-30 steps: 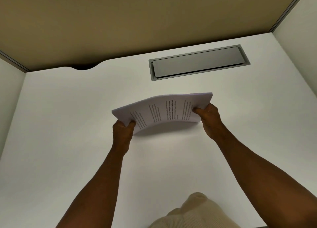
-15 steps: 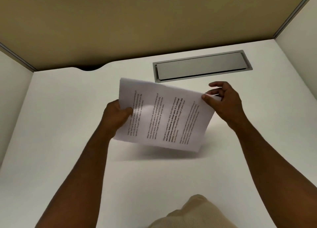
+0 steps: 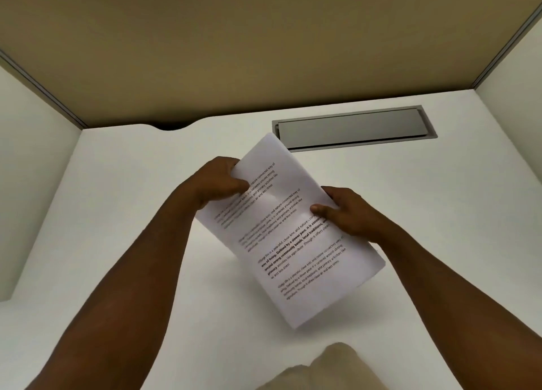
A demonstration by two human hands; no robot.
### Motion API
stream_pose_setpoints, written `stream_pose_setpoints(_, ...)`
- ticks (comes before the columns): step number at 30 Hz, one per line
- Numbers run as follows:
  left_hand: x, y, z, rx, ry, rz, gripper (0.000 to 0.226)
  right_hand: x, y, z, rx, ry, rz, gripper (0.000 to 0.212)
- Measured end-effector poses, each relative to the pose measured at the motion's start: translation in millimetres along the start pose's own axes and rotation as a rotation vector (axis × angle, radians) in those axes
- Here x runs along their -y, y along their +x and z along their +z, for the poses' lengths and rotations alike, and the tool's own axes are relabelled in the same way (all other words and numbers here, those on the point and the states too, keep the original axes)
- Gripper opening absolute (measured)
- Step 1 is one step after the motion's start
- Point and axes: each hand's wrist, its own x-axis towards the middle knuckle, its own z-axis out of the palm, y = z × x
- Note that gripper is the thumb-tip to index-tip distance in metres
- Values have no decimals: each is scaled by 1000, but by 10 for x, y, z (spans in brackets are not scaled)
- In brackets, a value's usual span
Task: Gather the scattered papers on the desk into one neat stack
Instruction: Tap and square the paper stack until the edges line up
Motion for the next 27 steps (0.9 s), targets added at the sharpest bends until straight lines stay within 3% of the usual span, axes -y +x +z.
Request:
stream_pose_setpoints(2,110,46,41,-78,18,46,45,-71,-32,27,-35,148,17,22)
stream_pose_setpoints(4,238,42,149,-305,33,99,86,-131,-60,47,-66,339,39,20)
stream_pose_setpoints(6,350,-20,329,-523,-97,86,103,-173,-78,74,-103,504,59,22)
stream_pose_setpoints(8,422,-141,542,-562,-408,-61,91,-214,-73,108,-148,614,77,28)
stream_pose_setpoints(10,513,-262,738,-404,-776,-213,65,-237,-54,157,-193,634,91,25)
stream_pose_setpoints(12,613,-370,885,-229,-948,-252,38,-252,-16,220,-231,611,98,18)
stream_pose_setpoints(18,806,-492,1047,-165,-953,-299,42,-287,99,462,-244,592,166,25)
stream_pose_setpoints(27,1234,-481,950,-272,-916,-355,44,-245,180,949,-220,459,290,28)
